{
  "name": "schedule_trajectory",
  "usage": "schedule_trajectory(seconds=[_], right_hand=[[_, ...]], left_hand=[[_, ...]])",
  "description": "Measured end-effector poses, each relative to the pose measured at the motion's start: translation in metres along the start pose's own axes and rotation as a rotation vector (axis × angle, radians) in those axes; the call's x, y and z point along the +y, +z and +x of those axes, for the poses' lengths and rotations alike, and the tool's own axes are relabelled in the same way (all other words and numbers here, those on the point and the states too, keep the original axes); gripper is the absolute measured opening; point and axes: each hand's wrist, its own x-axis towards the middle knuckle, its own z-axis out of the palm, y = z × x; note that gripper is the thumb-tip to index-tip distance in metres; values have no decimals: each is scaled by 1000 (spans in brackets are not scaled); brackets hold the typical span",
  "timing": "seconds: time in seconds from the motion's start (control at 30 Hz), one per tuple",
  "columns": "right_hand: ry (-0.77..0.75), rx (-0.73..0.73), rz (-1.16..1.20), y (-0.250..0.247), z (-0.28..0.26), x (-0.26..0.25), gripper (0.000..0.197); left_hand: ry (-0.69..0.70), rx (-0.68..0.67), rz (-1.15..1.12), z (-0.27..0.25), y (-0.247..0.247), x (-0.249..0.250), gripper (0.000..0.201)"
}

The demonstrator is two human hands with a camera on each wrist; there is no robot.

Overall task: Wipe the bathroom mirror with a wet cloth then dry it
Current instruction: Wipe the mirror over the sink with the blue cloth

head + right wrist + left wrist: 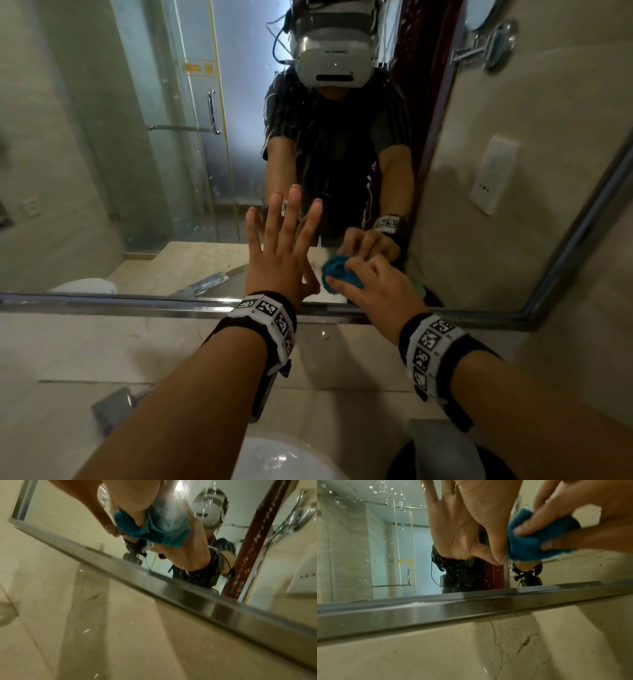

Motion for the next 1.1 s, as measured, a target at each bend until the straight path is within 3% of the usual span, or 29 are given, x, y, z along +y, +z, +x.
schedule_trajectory(seconds=[0.17, 0.33, 0.4, 0.57, 0.73, 0.87, 1.1], right_hand=[[-70, 56, -67, 1, -3, 3, 67], [146, 249, 11, -30, 26, 11, 68], [149, 272, 1, -28, 27, 8, 70], [11, 130, -6, 16, -13, 0, 74], [37, 69, -27, 29, -53, 18, 68], [12, 90, -46, 15, -65, 46, 59], [9, 101, -96, -47, -25, 81, 78]], left_hand=[[-66, -99, -9, -2, -5, 9, 143], [-82, -136, -6, -1, -8, 11, 144], [-85, -125, -13, -1, -8, 10, 145], [-87, -102, 1, -2, -5, 10, 143], [-74, -59, -9, -3, -2, 8, 147], [-41, -77, 58, -10, -10, -1, 145], [-36, -21, 128, 22, -68, 14, 127]])
